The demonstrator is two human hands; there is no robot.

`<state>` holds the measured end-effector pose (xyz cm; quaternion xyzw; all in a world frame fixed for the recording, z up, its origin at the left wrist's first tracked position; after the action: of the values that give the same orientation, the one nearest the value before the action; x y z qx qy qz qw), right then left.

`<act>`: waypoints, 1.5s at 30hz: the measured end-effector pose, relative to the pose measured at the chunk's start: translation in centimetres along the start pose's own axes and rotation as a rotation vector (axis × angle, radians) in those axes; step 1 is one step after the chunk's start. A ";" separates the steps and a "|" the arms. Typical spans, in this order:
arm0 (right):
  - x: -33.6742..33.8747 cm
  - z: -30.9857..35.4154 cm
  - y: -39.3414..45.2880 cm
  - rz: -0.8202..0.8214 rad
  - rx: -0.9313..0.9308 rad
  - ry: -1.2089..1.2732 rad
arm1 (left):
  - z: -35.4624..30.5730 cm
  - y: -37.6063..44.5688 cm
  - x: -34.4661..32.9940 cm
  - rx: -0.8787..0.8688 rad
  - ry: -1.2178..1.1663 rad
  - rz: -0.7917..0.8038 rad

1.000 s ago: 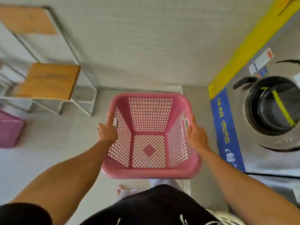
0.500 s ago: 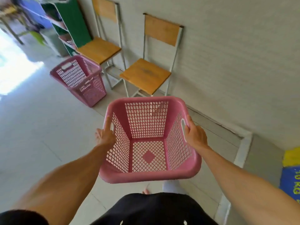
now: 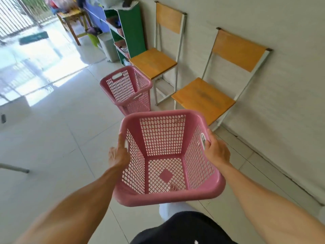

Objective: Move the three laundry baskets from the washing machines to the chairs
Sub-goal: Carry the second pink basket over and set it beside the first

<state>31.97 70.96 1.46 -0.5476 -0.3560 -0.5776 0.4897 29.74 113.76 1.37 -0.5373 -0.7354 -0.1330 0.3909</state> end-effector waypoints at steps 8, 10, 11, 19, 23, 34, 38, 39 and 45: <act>-1.8 6.1 8.7 0.141 -0.004 -0.025 | -1.3 11.7 1.1 0.088 -0.041 0.009; -1.9 6.9 10.2 0.161 -0.023 -0.019 | -1.7 14.3 1.0 0.126 -0.058 0.005; -2.2 7.2 10.8 0.174 -0.025 -0.023 | -1.8 15.5 0.8 0.143 -0.044 0.007; -4.3 8.5 14.2 0.180 -0.205 -0.056 | -3.8 27.1 -2.4 0.057 0.060 0.244; -6.5 9.3 14.8 0.201 -0.370 -0.065 | -5.2 33.2 -5.1 -0.049 0.102 0.385; -7.9 18.2 10.7 0.274 -0.865 0.127 | -8.9 48.3 -8.8 -0.382 0.292 0.612; -13.2 19.7 9.9 0.332 -1.050 0.323 | -10.8 50.7 -10.2 -0.504 0.356 0.659; -14.7 19.9 9.7 0.345 -1.097 0.367 | -11.0 51.4 -10.9 -0.534 0.367 0.665; -21.4 20.0 10.7 0.368 -1.216 0.457 | -10.9 55.2 -16.0 -0.554 0.421 0.666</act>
<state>46.16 90.86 -17.96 -0.6417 0.2442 -0.6836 0.2478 85.66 117.39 -15.31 -0.7891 -0.3650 -0.2973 0.3946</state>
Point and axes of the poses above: each hand's wrist, its own y-axis towards the middle knuckle, its own x-axis out of the back of the hand, z = x × y, the point moved 10 cm from there along y, towards the middle knuckle, and after that the axes turned 15 degrees about -y, right-handed, at the moved point
